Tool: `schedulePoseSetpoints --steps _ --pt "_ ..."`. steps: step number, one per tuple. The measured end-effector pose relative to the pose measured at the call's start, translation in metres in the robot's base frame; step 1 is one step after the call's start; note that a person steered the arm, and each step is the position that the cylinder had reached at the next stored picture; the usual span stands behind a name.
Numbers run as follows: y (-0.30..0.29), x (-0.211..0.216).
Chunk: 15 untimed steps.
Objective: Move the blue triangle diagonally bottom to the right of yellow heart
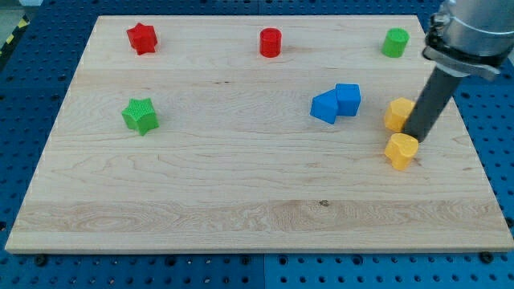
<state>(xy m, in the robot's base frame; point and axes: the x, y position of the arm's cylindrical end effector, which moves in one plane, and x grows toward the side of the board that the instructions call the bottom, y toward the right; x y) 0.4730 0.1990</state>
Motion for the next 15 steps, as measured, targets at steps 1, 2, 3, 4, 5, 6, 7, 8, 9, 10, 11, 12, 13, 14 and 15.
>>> schedulePoseSetpoints --steps 1,2,3,4,5,6,7,8,9,10,11,12,13,14,15 --pt "-0.058 0.004" --pt "-0.11 0.009" --pt "-0.143 -0.004" --pt "-0.179 -0.048" --pt "-0.174 -0.097" --pt "-0.132 -0.106" --pt "-0.094 -0.084" --pt "-0.092 -0.032" --pt "-0.093 0.023" --pt "-0.109 0.024" --pt "-0.148 0.009" --pt "-0.181 0.01" --pt "-0.163 0.043" --pt "-0.111 0.055" --pt "-0.045 0.056"
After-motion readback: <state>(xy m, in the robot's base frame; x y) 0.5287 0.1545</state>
